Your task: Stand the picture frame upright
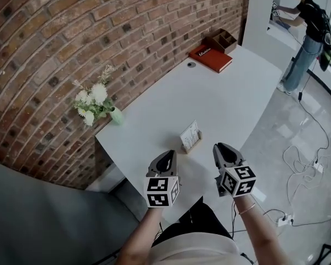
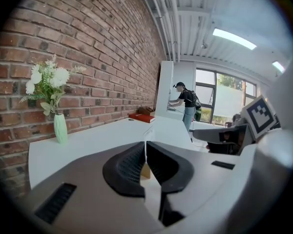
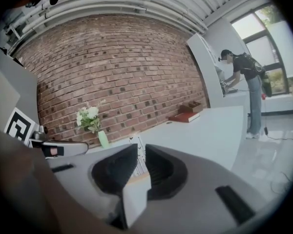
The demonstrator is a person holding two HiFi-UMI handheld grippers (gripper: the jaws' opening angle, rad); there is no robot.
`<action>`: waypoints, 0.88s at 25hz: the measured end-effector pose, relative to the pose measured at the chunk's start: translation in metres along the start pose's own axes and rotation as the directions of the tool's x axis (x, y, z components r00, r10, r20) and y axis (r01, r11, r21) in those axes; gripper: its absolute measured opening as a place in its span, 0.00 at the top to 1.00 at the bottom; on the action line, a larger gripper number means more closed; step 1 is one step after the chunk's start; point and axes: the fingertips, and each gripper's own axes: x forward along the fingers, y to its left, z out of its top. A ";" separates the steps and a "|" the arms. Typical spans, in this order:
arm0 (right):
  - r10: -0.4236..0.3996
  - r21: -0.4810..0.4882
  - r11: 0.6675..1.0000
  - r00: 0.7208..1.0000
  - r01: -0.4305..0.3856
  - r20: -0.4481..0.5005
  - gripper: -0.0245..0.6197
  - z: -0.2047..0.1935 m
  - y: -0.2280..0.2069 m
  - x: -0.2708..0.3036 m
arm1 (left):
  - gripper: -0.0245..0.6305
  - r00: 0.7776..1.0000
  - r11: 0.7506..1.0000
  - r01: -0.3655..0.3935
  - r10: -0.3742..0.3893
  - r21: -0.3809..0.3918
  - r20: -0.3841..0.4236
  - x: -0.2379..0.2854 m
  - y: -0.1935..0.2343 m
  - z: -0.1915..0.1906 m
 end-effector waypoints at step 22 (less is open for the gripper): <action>-0.057 -0.001 0.998 0.995 0.058 0.081 0.96 0.012 0.024 -0.079 | 0.97 0.998 0.998 0.022 -0.025 0.060 0.050 -0.055 -0.005 0.006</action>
